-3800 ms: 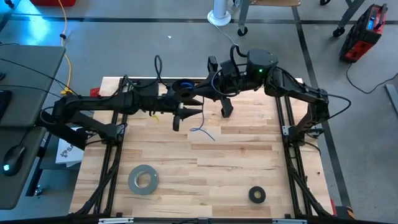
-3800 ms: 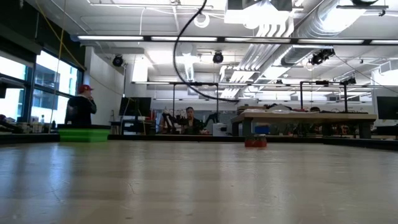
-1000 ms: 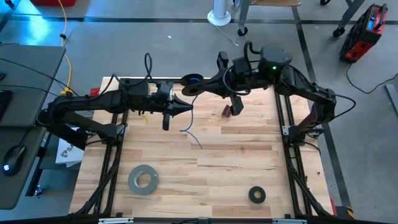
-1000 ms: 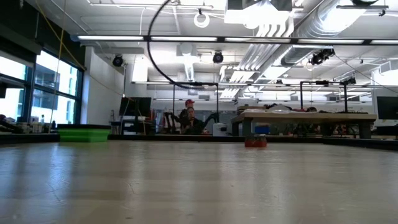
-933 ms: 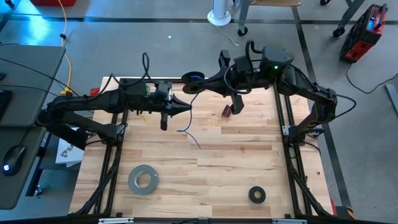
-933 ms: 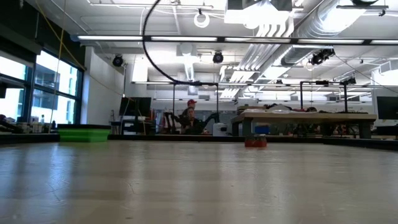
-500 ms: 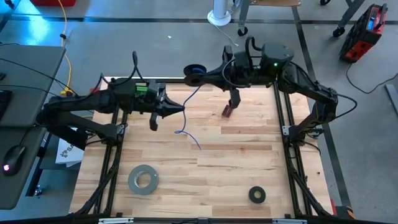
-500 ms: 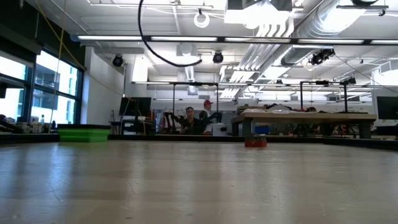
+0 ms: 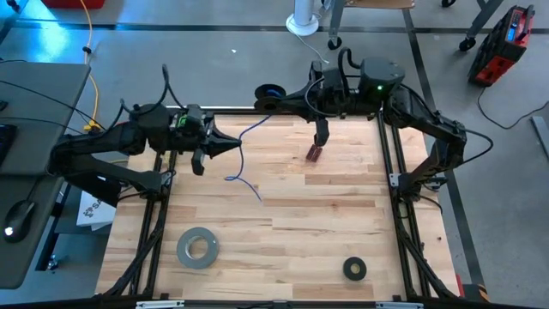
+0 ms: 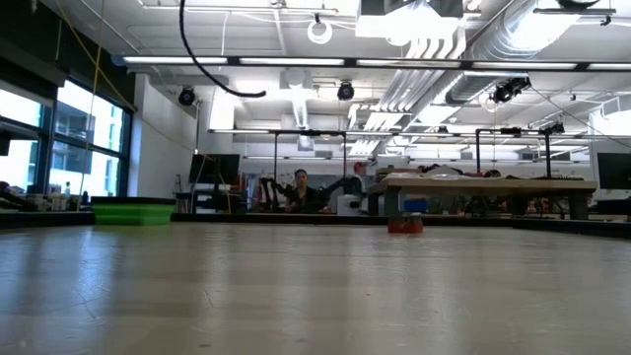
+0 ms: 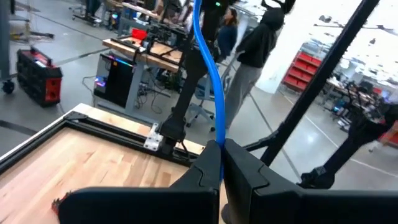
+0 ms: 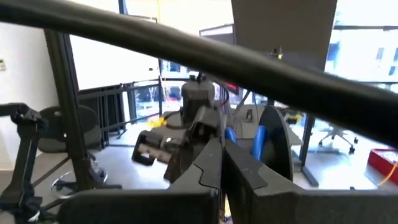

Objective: Coil cords
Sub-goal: Coil the blue wire onto a spool

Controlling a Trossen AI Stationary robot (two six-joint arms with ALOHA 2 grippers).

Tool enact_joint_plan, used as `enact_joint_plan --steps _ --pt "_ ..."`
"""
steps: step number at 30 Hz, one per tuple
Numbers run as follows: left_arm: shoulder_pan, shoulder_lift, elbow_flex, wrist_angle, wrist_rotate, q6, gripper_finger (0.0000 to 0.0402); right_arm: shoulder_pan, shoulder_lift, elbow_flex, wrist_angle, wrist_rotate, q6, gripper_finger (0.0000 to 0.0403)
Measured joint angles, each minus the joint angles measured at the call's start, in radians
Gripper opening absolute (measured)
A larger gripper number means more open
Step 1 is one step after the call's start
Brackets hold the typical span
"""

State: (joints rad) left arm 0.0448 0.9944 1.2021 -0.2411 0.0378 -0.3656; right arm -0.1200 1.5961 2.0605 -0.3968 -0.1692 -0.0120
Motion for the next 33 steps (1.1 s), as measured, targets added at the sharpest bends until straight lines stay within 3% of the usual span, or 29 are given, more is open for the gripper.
enact_joint_plan --steps 6,14,28,33 --pt "0.000 0.005 0.103 -0.101 -0.006 0.017 0.0000 0.000 -0.005 -0.001 -0.083 -0.012 0.015 0.0000" --pt "0.032 0.064 0.274 -0.337 0.000 0.104 0.0000 0.003 -0.008 -0.001 -0.102 -0.133 0.042 0.0000" --pt "0.047 0.192 0.506 -0.522 0.206 -0.001 0.0000 0.003 -0.009 -0.001 -0.139 -0.103 0.061 0.0000" --pt "0.047 0.220 0.572 -0.580 0.220 -0.024 0.0000 0.003 -0.009 -0.001 -0.175 -0.104 0.065 0.0000"
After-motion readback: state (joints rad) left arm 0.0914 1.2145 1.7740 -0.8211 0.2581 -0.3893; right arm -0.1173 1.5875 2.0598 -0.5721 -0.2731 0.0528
